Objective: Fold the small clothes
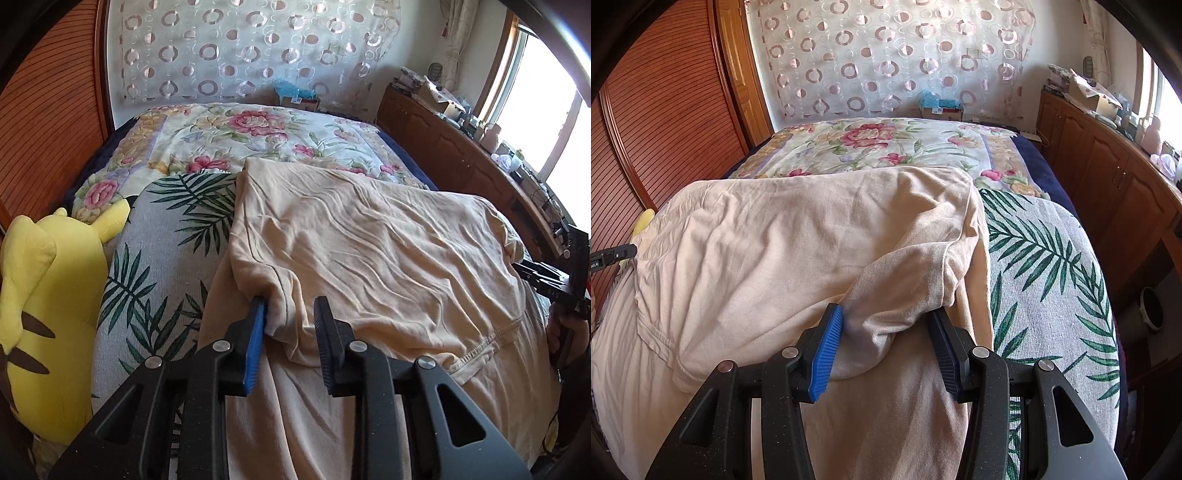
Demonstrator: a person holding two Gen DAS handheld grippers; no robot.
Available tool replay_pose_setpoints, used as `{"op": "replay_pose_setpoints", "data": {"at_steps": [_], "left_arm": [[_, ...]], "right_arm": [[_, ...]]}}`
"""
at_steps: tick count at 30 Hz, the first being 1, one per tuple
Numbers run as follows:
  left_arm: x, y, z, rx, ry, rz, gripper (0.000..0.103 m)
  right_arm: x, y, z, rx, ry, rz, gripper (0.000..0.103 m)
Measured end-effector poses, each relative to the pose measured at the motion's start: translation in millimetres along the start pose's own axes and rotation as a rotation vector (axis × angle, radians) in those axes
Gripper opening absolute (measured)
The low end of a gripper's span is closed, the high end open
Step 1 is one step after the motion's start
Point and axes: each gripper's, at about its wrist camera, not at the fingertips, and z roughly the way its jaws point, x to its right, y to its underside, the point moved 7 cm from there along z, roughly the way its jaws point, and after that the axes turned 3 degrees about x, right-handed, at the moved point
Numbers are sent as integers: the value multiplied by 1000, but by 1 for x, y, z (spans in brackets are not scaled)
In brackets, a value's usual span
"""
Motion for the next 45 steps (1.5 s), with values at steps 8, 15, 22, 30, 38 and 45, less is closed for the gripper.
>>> {"op": "replay_pose_setpoints", "data": {"at_steps": [8, 15, 22, 30, 38, 45], "left_arm": [[-11, 1, 10, -27, -33, -23, 28], [-10, 1, 8, -14, -38, -6, 28], [-2, -3, 3, 0, -39, 38, 14], [-1, -7, -3, 30, -22, 39, 9], [18, -21, -38, 152, 5, 47, 7], [17, -32, -80, 255, 11, 29, 7]], "right_arm": [[0, 0, 0, 0, -1, 0, 50], [0, 0, 0, 0, -1, -1, 50], [-3, -1, 2, -14, 37, -19, 50], [2, -16, 8, -30, -45, 28, 49], [-11, -20, 3, 10, -56, -34, 5], [-16, -30, -51, 133, -76, -44, 4]]}}
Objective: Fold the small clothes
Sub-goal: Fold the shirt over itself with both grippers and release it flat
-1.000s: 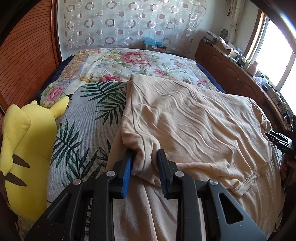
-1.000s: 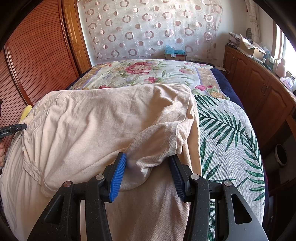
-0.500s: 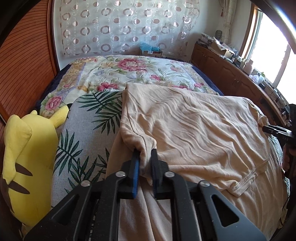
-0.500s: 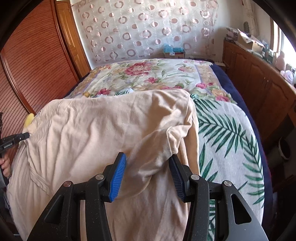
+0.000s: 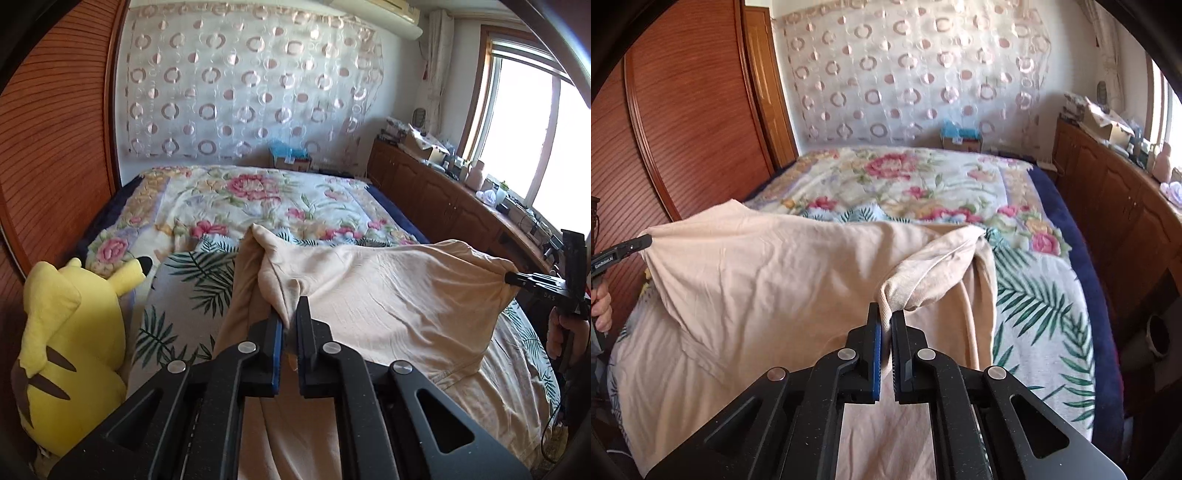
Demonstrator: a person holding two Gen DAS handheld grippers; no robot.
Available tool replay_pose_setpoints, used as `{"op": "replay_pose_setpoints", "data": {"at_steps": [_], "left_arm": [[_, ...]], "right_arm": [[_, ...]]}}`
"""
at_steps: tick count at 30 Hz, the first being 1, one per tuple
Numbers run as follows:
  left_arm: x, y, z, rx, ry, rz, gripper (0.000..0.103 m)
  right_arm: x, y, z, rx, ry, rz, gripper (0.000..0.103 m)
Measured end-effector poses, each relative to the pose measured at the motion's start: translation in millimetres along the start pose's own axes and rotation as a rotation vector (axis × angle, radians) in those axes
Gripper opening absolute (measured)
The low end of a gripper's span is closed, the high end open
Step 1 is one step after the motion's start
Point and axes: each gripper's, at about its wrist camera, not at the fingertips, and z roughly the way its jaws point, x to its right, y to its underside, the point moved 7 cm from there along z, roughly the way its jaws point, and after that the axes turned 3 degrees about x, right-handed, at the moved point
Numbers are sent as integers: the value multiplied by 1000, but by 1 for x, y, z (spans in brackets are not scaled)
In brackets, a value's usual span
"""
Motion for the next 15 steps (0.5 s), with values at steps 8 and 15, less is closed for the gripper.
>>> {"op": "replay_pose_setpoints", "data": {"at_steps": [8, 15], "left_arm": [[-2, 16, -35, 29, -3, -8, 7], [-2, 35, -74, 51, -9, -13, 7]], "right_arm": [[-4, 21, -52, 72, -7, 0, 4], [-9, 55, -89, 88, -5, 5, 4]]}}
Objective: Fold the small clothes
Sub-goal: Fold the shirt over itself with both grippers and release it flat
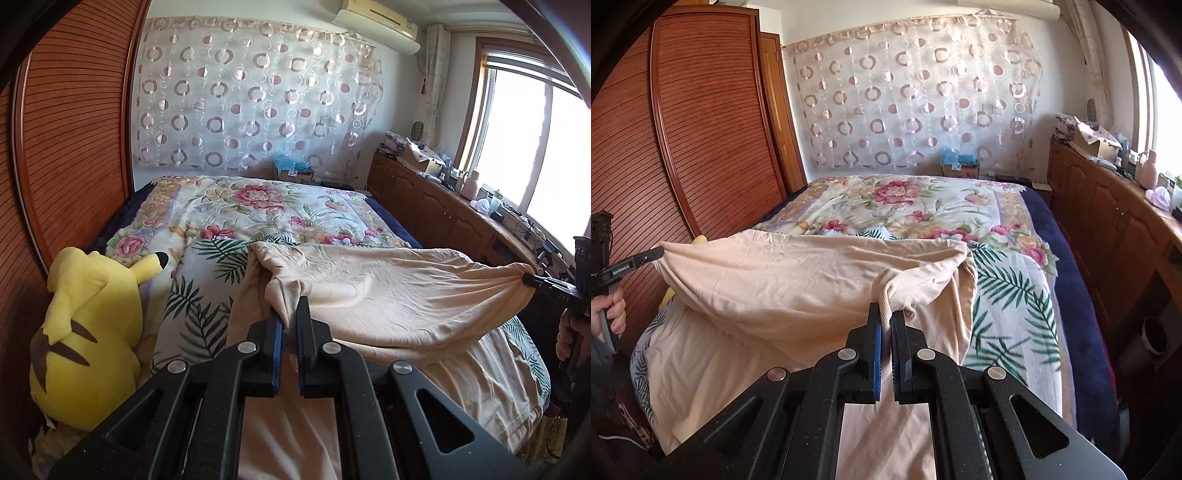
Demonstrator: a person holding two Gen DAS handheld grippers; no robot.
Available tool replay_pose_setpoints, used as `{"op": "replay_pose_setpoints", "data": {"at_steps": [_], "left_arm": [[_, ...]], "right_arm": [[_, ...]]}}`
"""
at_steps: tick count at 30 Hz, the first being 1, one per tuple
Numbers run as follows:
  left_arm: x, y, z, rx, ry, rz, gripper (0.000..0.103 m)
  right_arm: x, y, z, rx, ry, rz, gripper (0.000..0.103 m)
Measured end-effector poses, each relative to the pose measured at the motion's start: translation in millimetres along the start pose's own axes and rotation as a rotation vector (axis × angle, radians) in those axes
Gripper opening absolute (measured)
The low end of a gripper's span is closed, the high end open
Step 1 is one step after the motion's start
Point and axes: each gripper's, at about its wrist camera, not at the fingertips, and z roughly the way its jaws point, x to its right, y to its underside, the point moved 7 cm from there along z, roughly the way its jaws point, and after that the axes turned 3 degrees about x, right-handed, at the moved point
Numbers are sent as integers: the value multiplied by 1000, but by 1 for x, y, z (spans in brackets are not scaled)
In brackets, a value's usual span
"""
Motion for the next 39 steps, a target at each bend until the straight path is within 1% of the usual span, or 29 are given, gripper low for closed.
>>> {"op": "replay_pose_setpoints", "data": {"at_steps": [6, 11, 13, 16, 20, 22, 24, 25, 27, 29, 30, 31, 33, 34, 36, 39], "left_arm": [[7, 25, -40, 4, 7, -15, 7], [0, 46, -67, -16, 4, -48, 7], [-1, 56, -71, -36, -6, -41, 7], [-5, 72, -69, -78, -33, -30, 7], [-15, 103, -53, -154, -67, -47, 7], [-16, 113, -48, -178, -70, -52, 7], [-15, 118, -48, -184, -70, -52, 7], [-14, 118, -48, -184, -75, -49, 11], [-13, 117, -50, -174, -87, -36, 22], [-12, 114, -54, -155, -96, -27, 42], [-13, 112, -55, -150, -95, -25, 44], [-14, 111, -55, -148, -95, -23, 46], [-15, 109, -55, -147, -95, -20, 59], [-15, 109, -55, -145, -94, -21, 68], [-14, 110, -52, -151, -91, -16, 70], [-14, 113, -46, -171, -93, -8, 72]], "right_arm": [[-10, 17, -40, 14, -10, 8, 4], [-12, 32, -69, 7, -16, 12, 4], [-12, 37, -77, -1, -17, 8, 4], [-6, 49, -78, -45, -18, 30, 4], [2, 77, -61, -122, -5, 59, 4], [6, 85, -51, -156, 11, 73, 4], [6, 88, -45, -176, 24, 64, 4], [7, 88, -43, -184, 36, 57, 4], [7, 84, -43, -182, 53, 44, 9], [8, 77, -44, -172, 70, 35, 11], [7, 78, -47, -166, 84, 29, 18], [3, 80, -51, -158, 98, 24, 29], [0, 79, -55, -137, 105, 19, 38], [-1, 78, -55, -132, 107, 13, 41], [-4, 85, -59, -126, 112, -2, 44], [-7, 91, -49, -129, 114, 1, 44]]}}
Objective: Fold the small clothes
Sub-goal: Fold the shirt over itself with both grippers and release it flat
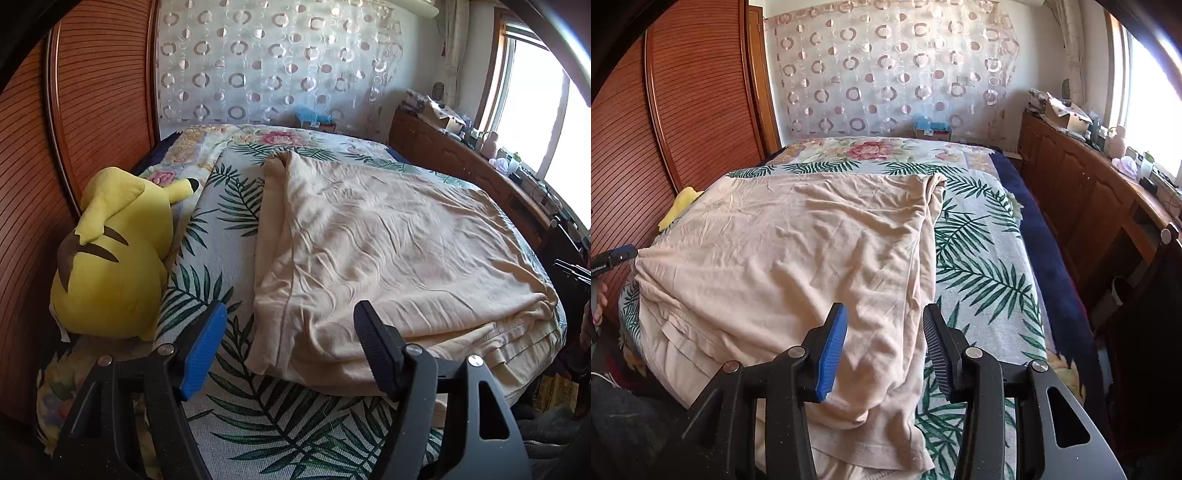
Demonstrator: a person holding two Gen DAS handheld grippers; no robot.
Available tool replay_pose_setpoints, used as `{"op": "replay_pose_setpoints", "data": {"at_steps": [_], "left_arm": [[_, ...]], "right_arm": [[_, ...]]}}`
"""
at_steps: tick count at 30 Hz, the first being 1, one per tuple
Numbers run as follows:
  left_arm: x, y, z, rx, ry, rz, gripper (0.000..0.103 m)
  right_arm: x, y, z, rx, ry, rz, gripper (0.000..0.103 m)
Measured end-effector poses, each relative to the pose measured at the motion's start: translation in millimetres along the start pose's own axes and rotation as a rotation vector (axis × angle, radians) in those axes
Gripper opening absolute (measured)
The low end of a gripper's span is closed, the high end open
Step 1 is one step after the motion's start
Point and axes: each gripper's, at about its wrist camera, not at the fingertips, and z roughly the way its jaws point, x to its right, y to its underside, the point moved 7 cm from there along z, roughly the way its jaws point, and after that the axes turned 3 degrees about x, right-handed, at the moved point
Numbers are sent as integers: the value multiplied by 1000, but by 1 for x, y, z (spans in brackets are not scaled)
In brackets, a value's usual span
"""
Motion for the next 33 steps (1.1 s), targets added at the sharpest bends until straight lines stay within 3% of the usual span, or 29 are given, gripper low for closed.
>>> {"op": "replay_pose_setpoints", "data": {"at_steps": [12, 18, 27, 33], "left_arm": [[-1, 12, 16, -49, -10, -11, 72], [-2, 16, 19, -59, -21, -11, 72], [-3, 23, 25, -78, -17, -23, 72], [-3, 24, 26, -72, -20, -26, 73]], "right_arm": [[-30, 15, 53, -65, -32, -28, 44], [-36, 19, 55, -54, -17, -40, 45], [-46, 26, 53, -31, -2, -83, 59], [-49, 30, 52, -13, 1, -88, 62]]}}
